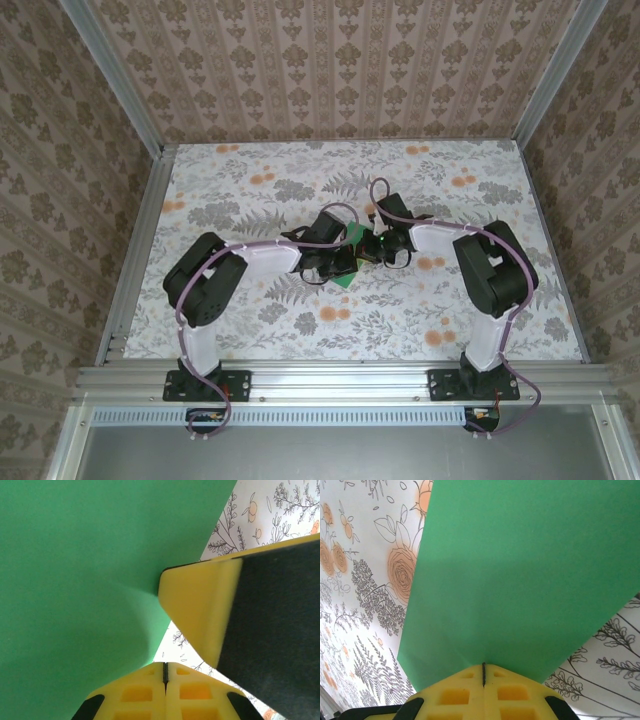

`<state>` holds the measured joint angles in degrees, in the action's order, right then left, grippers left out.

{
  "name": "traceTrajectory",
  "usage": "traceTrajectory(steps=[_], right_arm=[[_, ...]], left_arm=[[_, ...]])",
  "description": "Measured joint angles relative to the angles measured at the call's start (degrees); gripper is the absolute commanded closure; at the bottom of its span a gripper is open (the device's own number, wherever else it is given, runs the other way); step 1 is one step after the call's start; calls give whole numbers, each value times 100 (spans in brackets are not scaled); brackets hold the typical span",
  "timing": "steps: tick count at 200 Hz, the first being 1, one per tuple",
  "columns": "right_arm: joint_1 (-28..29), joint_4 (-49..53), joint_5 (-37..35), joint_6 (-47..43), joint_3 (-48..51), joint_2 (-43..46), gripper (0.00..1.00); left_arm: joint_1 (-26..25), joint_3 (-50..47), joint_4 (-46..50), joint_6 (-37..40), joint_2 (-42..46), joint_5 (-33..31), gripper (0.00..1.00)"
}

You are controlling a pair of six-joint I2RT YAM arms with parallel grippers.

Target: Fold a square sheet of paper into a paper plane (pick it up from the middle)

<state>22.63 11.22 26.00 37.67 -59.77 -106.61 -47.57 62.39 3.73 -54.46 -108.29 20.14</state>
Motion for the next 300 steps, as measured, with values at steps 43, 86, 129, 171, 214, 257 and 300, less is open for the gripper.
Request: traceTrajectory(steps=[43, 86, 129, 171, 214, 257, 300], right_arm=[[-44, -109, 66, 0, 92, -114, 100], [-116, -262, 219, 0, 168, -133, 100], [-240, -378, 498, -9, 175, -227, 100], [-361, -348, 778, -44, 37, -391, 100], [-546, -330, 927, -44, -227, -614, 100], [-763, -326, 933, -46, -439, -767, 100], [-835, -208, 990, -70, -632, -892, 100]], left_arm=[[2, 4, 13, 0, -157, 39, 95], [2, 4, 120, 0, -173, 39, 95], [2, 4, 170, -2, -173, -2, 95], [4, 2, 173, -98, -173, -46, 95], [13, 0, 151, -136, -173, -103, 96], [35, -11, 131, -151, -173, -107, 96], [37, -11, 129, -151, -173, -109, 96]])
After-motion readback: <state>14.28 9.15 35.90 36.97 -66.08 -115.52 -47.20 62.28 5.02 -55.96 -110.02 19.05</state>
